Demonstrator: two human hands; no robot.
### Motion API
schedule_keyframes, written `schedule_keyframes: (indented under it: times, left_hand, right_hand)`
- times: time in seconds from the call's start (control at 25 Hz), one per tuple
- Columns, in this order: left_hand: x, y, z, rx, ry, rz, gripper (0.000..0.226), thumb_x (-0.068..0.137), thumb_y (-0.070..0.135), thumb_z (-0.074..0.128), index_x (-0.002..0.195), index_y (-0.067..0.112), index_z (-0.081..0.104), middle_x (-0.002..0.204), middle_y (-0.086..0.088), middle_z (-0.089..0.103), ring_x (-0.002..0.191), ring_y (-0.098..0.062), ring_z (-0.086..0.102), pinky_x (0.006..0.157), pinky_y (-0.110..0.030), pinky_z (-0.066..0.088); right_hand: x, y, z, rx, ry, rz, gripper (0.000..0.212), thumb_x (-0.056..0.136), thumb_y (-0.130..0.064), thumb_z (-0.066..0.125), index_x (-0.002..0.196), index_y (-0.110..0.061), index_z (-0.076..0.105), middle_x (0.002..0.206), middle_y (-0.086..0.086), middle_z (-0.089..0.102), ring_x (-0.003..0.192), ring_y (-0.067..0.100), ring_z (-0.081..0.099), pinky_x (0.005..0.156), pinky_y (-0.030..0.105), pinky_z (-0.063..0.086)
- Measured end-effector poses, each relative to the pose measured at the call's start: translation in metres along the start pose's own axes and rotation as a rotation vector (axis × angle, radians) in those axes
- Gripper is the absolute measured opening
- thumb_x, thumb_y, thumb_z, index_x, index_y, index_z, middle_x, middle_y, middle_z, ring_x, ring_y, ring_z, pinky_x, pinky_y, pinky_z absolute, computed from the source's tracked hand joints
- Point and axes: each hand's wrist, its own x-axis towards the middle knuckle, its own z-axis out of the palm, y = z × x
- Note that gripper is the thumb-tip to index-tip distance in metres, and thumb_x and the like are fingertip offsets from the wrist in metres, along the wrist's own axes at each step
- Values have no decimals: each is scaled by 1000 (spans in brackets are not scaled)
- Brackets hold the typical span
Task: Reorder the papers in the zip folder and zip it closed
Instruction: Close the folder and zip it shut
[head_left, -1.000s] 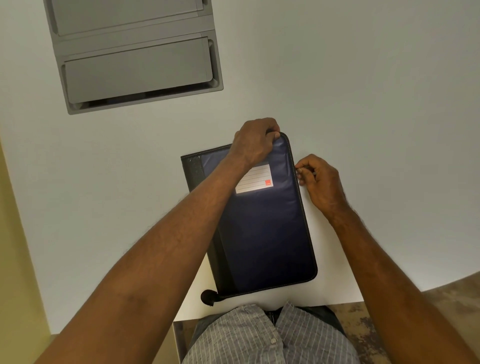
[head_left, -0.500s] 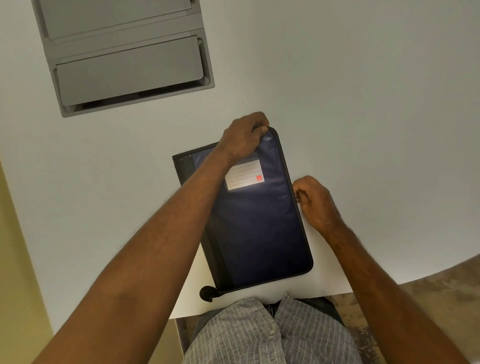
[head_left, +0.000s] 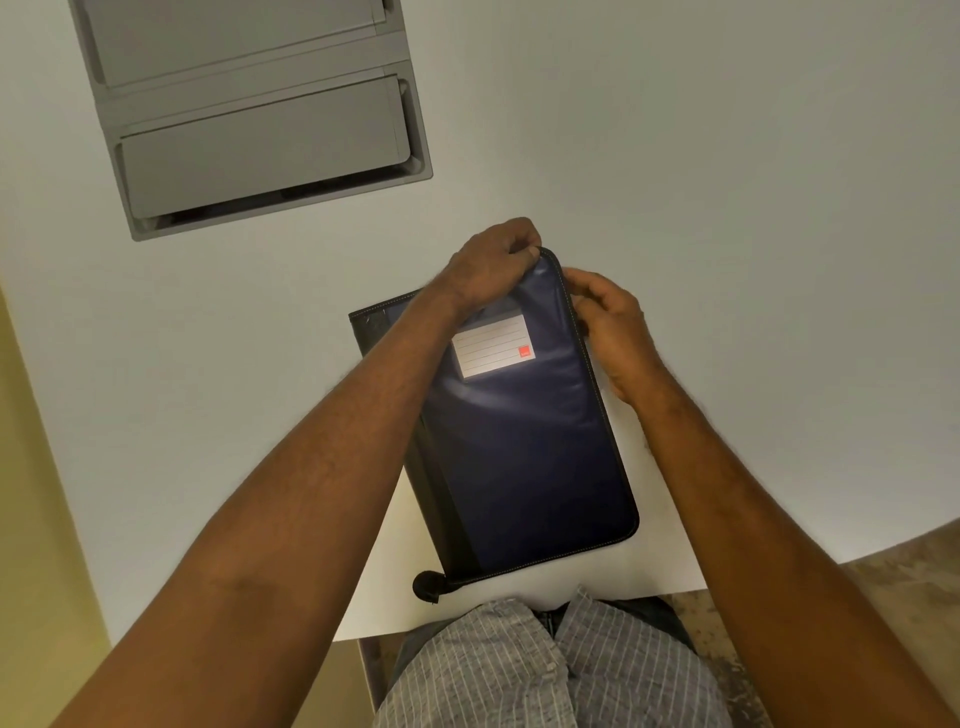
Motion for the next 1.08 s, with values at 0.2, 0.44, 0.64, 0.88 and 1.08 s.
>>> schedule_keyframes:
  times: [0.2,0.44,0.64,0.88,1.08]
  left_hand:
    - [0,0,4,90,13,4,15,102,21,43,102,23,59,99,2,67,94,-19,61,85,-38,49]
    - [-3,1,8,226,66,75,18,106,19,40,114,15,56,93,-4,65,78,-16,55,61,-23,36]
    - [-3,1,8,240,37,87,18,106,19,41,115,14,55,98,-8,66,82,-19,57,65,-29,38]
    - [-2,0,11,238,35,87,16,105,18,40,114,14,53,96,-8,65,83,-23,58,69,-32,42]
    - [0,-2,19,323,112,97,15,104,19,44,111,11,55,93,-9,65,86,-28,58,76,-42,48]
  right_hand:
    - [8,-16,12,139,-44,134,28,104,-24,46,117,-20,70,112,0,73,108,22,69,100,41,53]
    - [17,-22,18,-359,-10,105,26,107,-28,51,117,-9,66,97,6,66,90,24,65,84,32,53]
    - [16,-17,8,-296,-55,100,5,102,-22,58,103,-21,63,94,2,69,86,18,65,81,30,56]
    - [12,-14,1,-169,-123,84,15,106,-18,51,112,-26,63,94,-11,67,84,9,66,66,14,53]
    - [1,13,-16,-163,-25,-11,25,106,-20,53,127,-26,65,113,-15,69,101,4,68,88,21,56]
